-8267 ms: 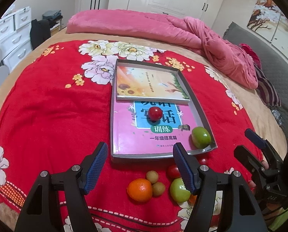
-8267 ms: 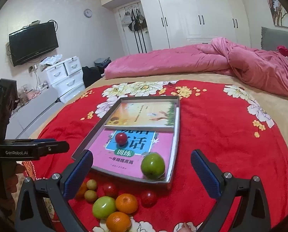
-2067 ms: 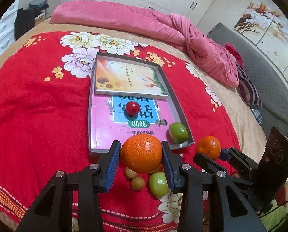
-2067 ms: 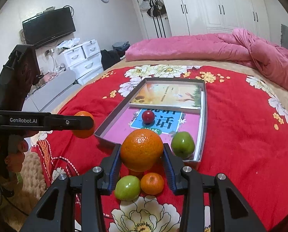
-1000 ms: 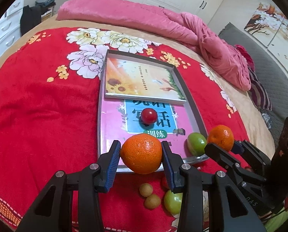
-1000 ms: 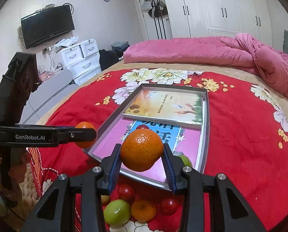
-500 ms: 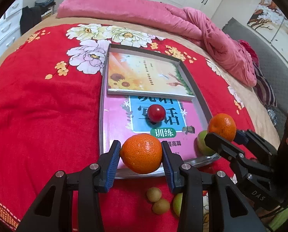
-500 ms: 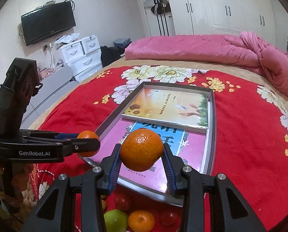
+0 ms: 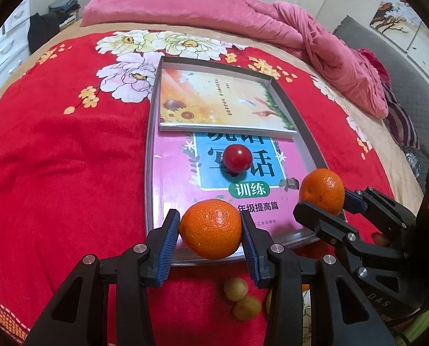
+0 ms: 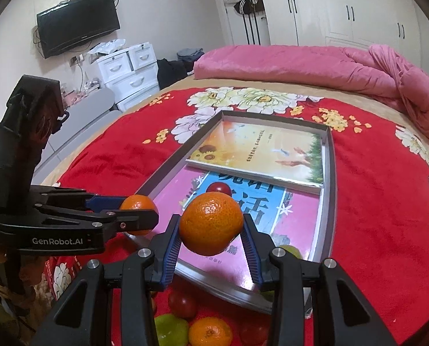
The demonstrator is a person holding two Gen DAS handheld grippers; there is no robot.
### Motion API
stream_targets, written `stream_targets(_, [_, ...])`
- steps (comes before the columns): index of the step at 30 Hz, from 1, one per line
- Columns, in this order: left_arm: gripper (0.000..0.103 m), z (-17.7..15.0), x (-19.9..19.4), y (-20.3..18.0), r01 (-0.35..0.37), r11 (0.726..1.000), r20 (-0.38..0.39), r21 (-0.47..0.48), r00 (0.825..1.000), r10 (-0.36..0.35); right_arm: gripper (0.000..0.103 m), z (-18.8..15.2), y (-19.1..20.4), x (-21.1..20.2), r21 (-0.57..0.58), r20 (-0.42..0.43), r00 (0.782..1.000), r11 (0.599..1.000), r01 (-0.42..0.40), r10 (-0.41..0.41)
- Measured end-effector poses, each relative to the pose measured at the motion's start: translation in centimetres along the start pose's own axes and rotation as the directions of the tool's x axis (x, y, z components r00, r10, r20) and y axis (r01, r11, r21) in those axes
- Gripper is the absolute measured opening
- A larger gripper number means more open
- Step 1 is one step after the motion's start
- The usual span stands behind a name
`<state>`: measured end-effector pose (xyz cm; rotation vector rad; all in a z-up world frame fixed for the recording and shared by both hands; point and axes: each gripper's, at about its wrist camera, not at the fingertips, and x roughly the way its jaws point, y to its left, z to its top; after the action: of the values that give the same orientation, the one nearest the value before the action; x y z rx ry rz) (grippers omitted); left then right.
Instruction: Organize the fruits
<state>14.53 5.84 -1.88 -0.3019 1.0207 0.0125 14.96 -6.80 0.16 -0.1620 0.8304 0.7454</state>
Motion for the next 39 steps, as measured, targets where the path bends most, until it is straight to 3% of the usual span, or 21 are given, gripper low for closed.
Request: stream_targets(39, [0.043, -0.3, 1.8, 0.1, -0.034, 0.999, -0.038, -0.001, 0.999, 0.034, 0.041, -1.6, 0.7, 2.8, -0.071, -0.117, 0.993, 0.997, 0.007, -0.015])
